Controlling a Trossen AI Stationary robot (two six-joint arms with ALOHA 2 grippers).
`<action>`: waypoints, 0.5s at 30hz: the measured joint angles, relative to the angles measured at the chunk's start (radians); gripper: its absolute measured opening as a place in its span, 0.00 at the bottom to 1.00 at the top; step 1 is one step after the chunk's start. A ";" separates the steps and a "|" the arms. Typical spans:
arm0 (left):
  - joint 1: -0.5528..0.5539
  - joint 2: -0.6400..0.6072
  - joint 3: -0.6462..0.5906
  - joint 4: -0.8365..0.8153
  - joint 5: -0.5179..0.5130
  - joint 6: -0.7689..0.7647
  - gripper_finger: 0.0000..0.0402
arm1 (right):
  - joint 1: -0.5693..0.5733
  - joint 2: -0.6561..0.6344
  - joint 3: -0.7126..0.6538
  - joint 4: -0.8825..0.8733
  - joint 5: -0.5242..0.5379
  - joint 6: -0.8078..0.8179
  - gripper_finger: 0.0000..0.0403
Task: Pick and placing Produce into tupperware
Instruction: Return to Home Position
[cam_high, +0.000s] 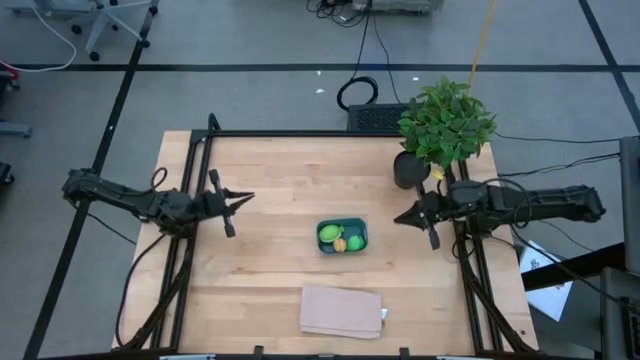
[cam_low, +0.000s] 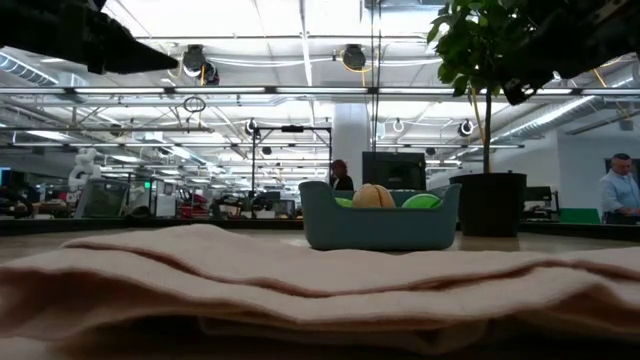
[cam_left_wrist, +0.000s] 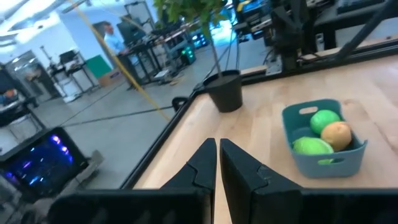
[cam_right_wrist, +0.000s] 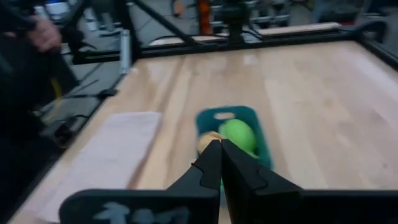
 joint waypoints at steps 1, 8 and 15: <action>0.000 -0.013 0.000 -0.020 -0.007 -0.010 0.06 | -0.003 -0.017 -0.010 -0.006 0.008 0.000 0.00; 0.000 -0.077 0.000 -0.079 0.002 -0.055 0.06 | -0.006 -0.142 -0.115 0.097 0.009 0.006 0.00; 0.000 -0.084 0.000 -0.065 0.146 -0.026 0.01 | -0.006 -0.227 -0.187 0.181 0.006 0.005 0.00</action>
